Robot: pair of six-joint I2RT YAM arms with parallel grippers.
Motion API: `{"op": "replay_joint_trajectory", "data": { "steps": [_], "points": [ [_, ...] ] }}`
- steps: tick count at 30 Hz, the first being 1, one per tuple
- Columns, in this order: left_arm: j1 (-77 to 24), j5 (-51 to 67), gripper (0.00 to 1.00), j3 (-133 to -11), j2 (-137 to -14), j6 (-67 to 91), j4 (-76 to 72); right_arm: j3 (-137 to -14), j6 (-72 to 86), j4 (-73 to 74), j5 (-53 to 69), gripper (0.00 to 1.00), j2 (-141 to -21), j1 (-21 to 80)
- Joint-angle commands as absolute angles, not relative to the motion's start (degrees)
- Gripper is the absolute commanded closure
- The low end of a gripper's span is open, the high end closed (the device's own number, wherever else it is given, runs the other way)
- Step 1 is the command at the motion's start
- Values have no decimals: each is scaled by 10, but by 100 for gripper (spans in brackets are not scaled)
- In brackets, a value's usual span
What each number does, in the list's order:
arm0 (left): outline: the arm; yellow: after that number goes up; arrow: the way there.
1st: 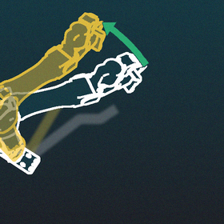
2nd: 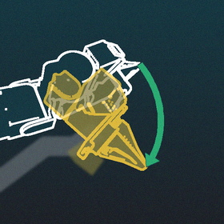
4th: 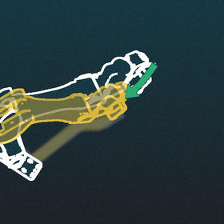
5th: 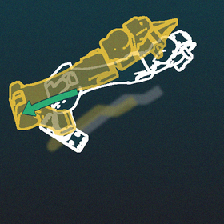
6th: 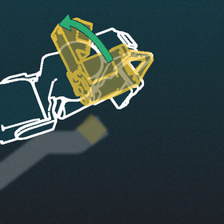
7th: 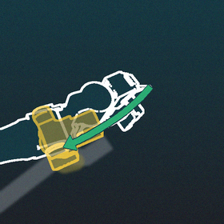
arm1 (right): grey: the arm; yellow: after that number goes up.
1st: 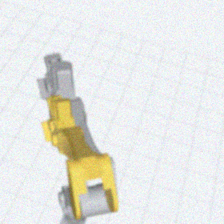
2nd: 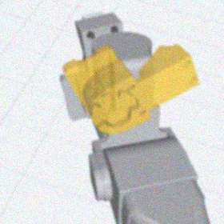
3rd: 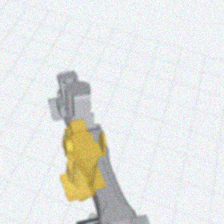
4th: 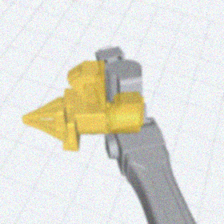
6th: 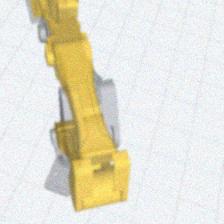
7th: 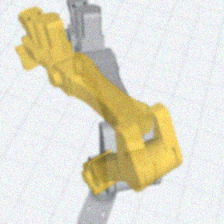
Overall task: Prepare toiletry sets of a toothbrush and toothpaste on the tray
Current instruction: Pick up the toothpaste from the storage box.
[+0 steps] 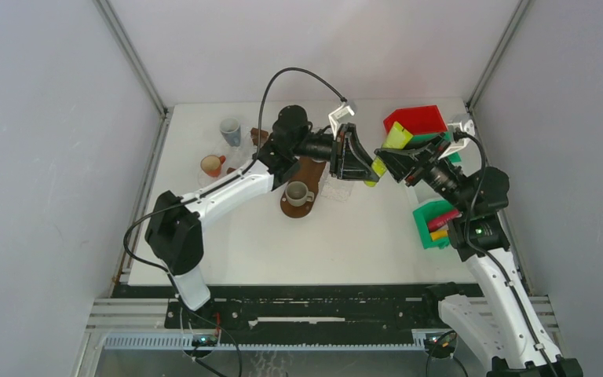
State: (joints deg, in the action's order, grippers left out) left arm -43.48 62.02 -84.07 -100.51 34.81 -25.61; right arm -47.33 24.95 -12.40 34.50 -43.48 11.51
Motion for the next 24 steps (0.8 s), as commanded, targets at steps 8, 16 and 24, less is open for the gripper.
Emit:
{"op": "replay_joint_trajectory", "data": {
  "steps": [8, 16, 24],
  "points": [
    [-423, 612, 100, -893, -965, 181, -73, -530, 231, -72, 378, 58, -426, 73],
    [-420, 604, 100, -899, -959, 145, -29, -531, 246, -63, 422, 80, -442, 52],
    [-412, 596, 86, -876, -935, 152, -50, -531, 256, -83, 442, 100, -458, 51]
  ]
}}
